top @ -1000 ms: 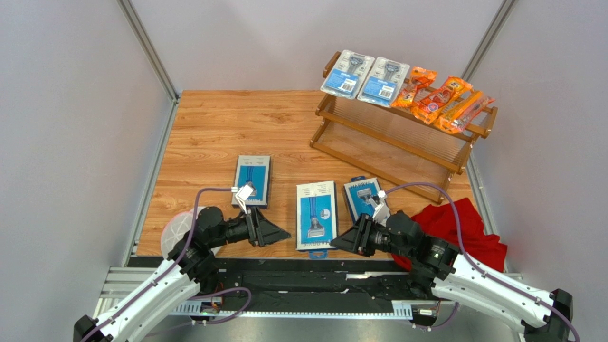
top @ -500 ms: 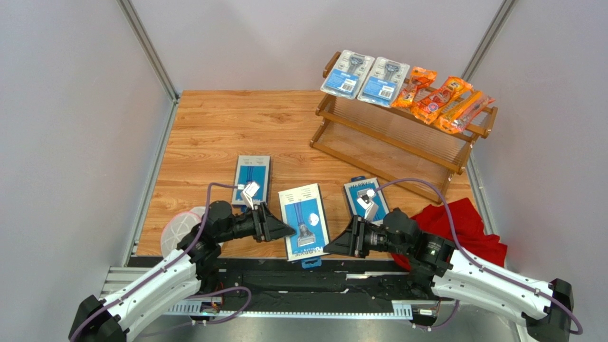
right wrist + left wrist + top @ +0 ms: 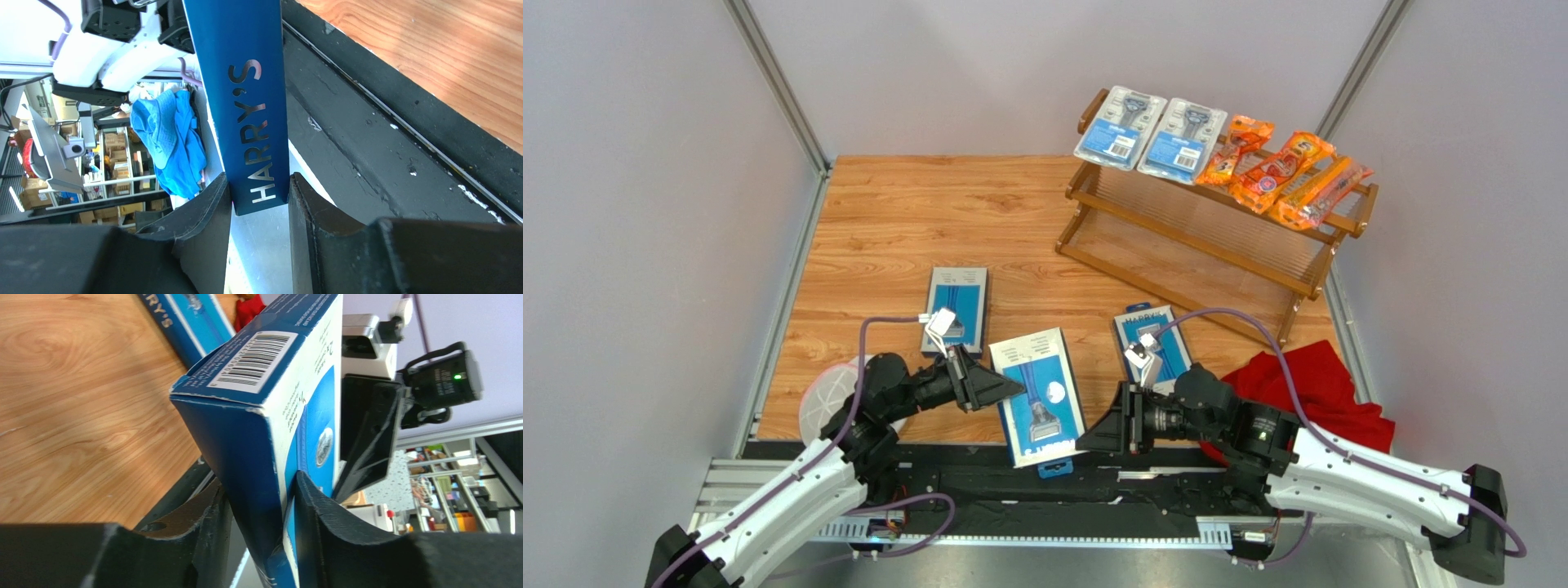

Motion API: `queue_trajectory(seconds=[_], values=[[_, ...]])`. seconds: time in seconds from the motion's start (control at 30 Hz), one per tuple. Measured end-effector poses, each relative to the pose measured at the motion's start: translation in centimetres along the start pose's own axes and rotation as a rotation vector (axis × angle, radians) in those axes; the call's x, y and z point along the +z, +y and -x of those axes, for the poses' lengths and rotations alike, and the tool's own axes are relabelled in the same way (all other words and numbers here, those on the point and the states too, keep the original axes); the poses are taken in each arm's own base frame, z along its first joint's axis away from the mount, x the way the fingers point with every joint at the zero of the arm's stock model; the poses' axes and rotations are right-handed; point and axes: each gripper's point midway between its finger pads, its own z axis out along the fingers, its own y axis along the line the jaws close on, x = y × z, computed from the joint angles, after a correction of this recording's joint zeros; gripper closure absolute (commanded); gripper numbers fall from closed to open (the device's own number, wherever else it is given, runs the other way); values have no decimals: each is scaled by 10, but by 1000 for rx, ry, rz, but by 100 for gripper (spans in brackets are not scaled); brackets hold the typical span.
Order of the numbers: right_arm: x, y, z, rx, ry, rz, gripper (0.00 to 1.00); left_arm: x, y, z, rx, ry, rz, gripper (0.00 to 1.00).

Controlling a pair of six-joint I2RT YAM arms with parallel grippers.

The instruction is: Place and organize the shaving razors onto the shelf

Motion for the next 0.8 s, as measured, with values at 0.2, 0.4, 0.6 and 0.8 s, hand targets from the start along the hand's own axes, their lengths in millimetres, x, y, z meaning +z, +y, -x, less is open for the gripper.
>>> queue_trajectory(seconds=[0.2,0.4,0.6,0.8], values=[[-6,4,6,-18,-65,31,56,-2,-17,9,-27,-42,-57,94],[-10,2,13,19,-157,61,39,-6,-17,14,-35,-93,-64,100],[-8,2,10,42,-171,83,29,-8,-4,13,-76,-130,-42,100],[-4,-1,9,48,-180,66,28,-7,7,10,-130,-145,-21,100]])
